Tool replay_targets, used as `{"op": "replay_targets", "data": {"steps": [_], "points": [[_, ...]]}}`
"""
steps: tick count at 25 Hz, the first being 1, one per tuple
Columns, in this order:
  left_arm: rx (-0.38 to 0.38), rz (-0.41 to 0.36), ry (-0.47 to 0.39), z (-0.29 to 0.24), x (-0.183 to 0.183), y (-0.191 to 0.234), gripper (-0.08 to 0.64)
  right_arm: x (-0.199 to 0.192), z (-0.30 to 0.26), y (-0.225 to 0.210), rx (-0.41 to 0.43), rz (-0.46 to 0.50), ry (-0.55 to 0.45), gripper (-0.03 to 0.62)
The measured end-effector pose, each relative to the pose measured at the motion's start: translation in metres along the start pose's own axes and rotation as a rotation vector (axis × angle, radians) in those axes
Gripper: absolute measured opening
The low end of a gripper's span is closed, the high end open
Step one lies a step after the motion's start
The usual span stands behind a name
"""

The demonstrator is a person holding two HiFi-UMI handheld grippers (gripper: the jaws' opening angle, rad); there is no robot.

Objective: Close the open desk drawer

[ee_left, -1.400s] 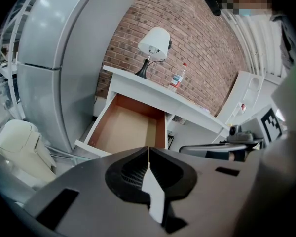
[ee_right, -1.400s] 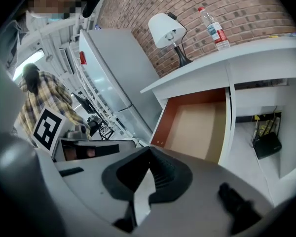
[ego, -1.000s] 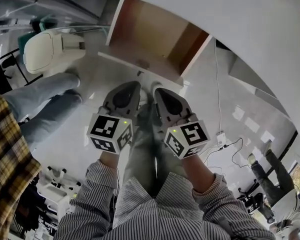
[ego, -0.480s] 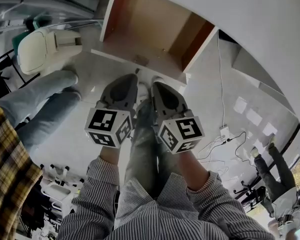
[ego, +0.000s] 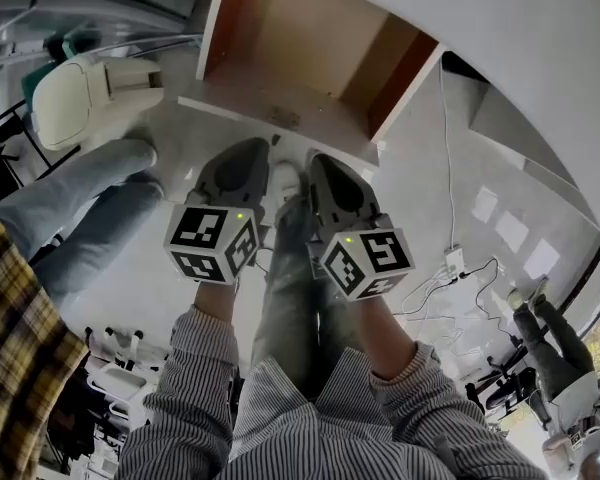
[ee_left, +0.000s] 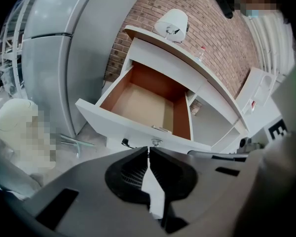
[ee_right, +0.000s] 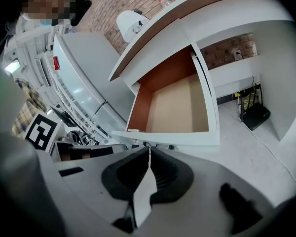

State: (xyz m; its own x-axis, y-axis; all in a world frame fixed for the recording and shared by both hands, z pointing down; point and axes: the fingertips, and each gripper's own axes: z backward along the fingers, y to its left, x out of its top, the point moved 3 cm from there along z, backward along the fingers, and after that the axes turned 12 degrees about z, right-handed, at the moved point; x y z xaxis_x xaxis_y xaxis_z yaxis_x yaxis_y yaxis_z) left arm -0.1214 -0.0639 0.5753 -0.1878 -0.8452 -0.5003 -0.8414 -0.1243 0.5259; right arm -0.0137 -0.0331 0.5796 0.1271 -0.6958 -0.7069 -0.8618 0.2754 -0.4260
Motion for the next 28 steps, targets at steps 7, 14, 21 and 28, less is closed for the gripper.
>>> {"op": "replay_targets", "data": {"steps": [7, 14, 21, 28], "points": [[-0.002, -0.025, 0.030, -0.007, 0.004, 0.003, 0.020, 0.001, -0.004, -0.006, -0.047, -0.031, -0.014, 0.017], [-0.011, -0.046, 0.025, -0.010, 0.013, 0.002, 0.021, 0.000, -0.003, -0.010, -0.080, -0.053, -0.006, 0.017], [-0.022, -0.063, 0.018, -0.012, 0.019, 0.002, 0.020, 0.002, -0.003, -0.014, -0.114, -0.086, -0.029, 0.015], [-0.027, -0.063, 0.019, -0.013, 0.020, 0.001, 0.020, 0.003, -0.003, -0.014, -0.131, -0.108, -0.041, 0.015]]}}
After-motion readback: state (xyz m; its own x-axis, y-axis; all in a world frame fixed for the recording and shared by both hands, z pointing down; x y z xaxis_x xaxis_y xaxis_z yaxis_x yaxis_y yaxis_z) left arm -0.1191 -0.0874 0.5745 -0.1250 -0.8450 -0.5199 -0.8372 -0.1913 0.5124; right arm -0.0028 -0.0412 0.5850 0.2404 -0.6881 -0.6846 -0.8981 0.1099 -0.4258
